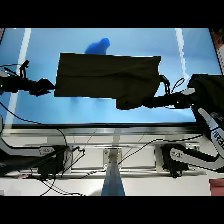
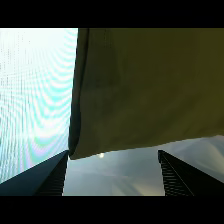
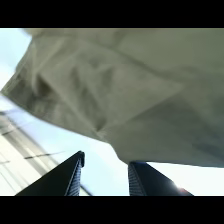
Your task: Fold the clothes and pants, and hang the long-sleeved shirts on hangers.
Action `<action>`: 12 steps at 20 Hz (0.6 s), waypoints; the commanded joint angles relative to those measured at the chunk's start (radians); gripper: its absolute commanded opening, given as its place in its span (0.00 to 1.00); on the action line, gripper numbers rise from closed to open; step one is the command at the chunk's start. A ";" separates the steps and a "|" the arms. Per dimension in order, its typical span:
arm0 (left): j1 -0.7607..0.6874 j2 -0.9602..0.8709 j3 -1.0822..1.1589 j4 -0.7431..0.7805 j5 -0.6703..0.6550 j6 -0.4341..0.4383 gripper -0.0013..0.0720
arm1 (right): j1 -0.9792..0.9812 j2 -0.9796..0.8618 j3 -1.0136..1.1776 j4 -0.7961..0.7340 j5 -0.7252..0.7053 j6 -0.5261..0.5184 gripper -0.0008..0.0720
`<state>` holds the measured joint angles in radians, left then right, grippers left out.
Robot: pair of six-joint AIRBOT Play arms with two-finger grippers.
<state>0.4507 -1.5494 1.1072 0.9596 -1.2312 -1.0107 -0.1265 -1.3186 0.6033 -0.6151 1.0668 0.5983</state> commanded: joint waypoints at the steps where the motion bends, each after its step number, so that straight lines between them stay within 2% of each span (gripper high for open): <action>1: 0.000 -0.002 0.000 0.002 0.000 0.001 0.86 | 0.000 0.000 0.000 0.002 0.031 -0.032 0.43; 3: 0.000 -0.002 0.000 0.002 0.000 0.001 0.86 | 0.000 0.000 0.000 0.002 0.001 -0.035 0.40; 4: 0.000 -0.002 0.000 0.002 0.000 0.001 0.86 | 0.001 0.000 0.000 0.002 -0.024 -0.034 0.30; 5: 0.000 -0.002 0.000 0.002 0.000 0.001 0.86 | 0.000 0.000 0.000 0.002 -0.045 -0.034 0.28; 8: 0.000 -0.002 0.000 0.002 0.000 0.001 0.86 | 0.000 0.000 0.000 -0.024 -0.096 -0.027 0.29; 10: 0.000 -0.002 0.000 0.002 0.000 0.001 0.86 | 0.000 0.001 0.008 -0.085 -0.090 0.016 0.30; 12: 0.000 -0.002 0.000 0.002 0.000 0.002 0.86 | 0.000 0.001 0.016 -0.164 -0.087 0.085 0.52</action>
<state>0.4507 -1.5505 1.1072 0.9615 -1.2316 -1.0100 -0.1265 -1.3186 0.6109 -0.6865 0.9924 0.6075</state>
